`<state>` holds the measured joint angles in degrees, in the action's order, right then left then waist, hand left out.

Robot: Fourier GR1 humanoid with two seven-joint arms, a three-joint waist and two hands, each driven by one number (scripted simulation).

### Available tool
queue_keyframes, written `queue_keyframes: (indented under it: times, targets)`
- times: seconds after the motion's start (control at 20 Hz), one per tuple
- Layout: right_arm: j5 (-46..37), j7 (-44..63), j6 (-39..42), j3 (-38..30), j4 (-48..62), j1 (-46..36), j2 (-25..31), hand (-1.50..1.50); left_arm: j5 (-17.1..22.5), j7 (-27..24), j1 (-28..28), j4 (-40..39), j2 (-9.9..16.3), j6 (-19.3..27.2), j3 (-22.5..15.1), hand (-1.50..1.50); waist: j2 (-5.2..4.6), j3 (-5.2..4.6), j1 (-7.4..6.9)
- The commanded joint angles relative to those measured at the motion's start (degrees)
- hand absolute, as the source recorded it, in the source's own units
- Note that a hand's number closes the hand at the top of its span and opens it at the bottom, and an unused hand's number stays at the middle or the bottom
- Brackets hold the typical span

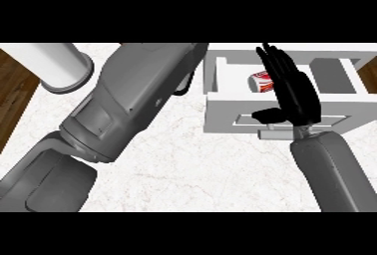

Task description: Pick up the can, place it into the drawer and close the drawer

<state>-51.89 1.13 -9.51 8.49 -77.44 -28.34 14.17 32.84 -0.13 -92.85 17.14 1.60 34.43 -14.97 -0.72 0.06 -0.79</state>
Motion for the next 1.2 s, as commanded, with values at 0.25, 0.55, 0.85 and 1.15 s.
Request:
queue_keyframes:
  times: [0.25, 0.55, 0.85, 1.15]
  targets:
    - [-7.11, -2.86, -14.71, -3.54, 25.72, -12.07, -4.26, -1.50, -2.20, 3.24, 3.48, 4.31, 5.38, -2.50, -0.84, -1.50, 0.32, -0.02, -1.97]
    - [-9.45, -2.52, -24.47, -6.81, 36.92, -18.80, -5.87, -1.50, -2.90, 6.51, 7.14, 9.48, 7.89, -2.56, -1.47, -1.50, 0.65, -0.04, -3.23]
    - [-9.29, -4.91, -27.21, -10.53, 48.22, -28.89, -2.98, -1.50, -3.36, 7.97, 9.57, 13.94, 9.92, -3.69, -1.67, -1.50, -0.01, -0.02, -4.20]
    - [-9.30, -5.82, -30.47, -12.42, 53.78, -34.63, -2.53, -1.50, -3.51, 10.41, 13.04, 18.91, 11.83, -4.48, -2.13, -1.50, -0.23, 0.00, -5.25]
